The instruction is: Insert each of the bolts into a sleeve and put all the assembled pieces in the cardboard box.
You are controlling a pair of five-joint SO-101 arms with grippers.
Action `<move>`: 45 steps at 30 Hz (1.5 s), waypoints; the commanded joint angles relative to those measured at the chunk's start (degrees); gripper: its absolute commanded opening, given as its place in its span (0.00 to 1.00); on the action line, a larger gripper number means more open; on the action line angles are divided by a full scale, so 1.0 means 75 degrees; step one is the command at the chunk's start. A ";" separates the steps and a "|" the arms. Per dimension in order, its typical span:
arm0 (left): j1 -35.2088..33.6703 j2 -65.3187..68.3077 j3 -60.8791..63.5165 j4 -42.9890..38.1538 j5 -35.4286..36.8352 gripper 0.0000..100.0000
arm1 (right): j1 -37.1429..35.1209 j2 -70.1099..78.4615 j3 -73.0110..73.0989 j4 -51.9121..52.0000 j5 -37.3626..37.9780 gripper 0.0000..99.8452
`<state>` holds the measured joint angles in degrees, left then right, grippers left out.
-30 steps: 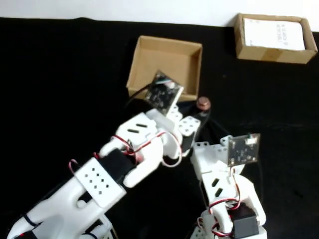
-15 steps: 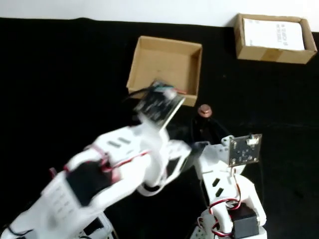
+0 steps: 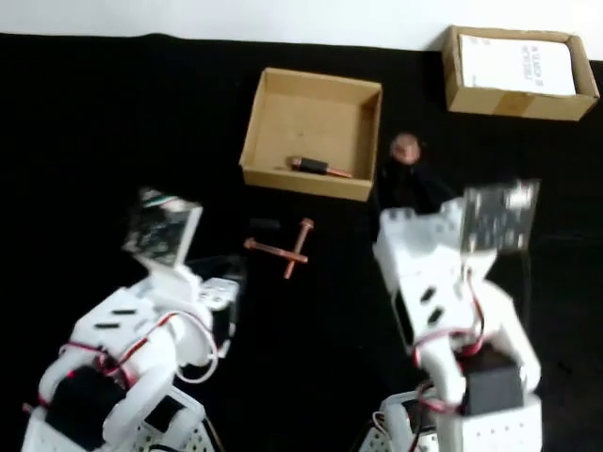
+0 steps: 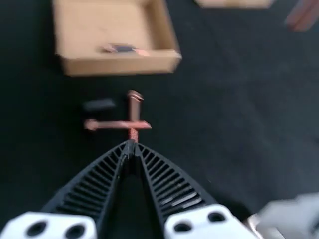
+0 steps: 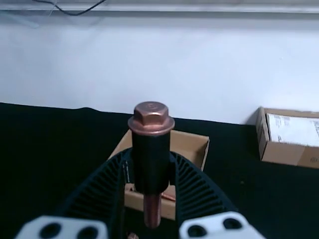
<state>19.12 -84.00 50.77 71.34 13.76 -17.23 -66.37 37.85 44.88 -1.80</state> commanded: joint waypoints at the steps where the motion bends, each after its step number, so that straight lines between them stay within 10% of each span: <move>1: -0.1530 -0.1377 0.1272 -0.0762 0.0000 0.01 | 0.0053 0.1799 -0.1999 -0.0158 -0.0012 0.01; 22: -0.6195 -0.2667 0.5245 -0.2649 0.0059 0.01 | -0.1026 0.9102 -0.6160 -0.0170 0.7115 0.01; 29: -0.6371 -0.2655 0.6183 -0.3305 0.0070 0.01 | -0.0979 1.0884 -0.6253 -0.0475 0.9412 0.01; 37: -0.6371 -0.2667 0.6171 -0.3341 0.0070 0.01 | -0.0475 1.3310 -0.6242 -0.4378 1.1534 0.01; 45: -0.6136 -0.2667 0.6171 -0.3317 0.0059 0.01 | -0.0475 1.3286 -0.5855 -0.4777 1.0889 0.06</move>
<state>-28.18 -103.60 96.13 47.43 13.93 -21.01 38.07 -5.58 7.60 84.09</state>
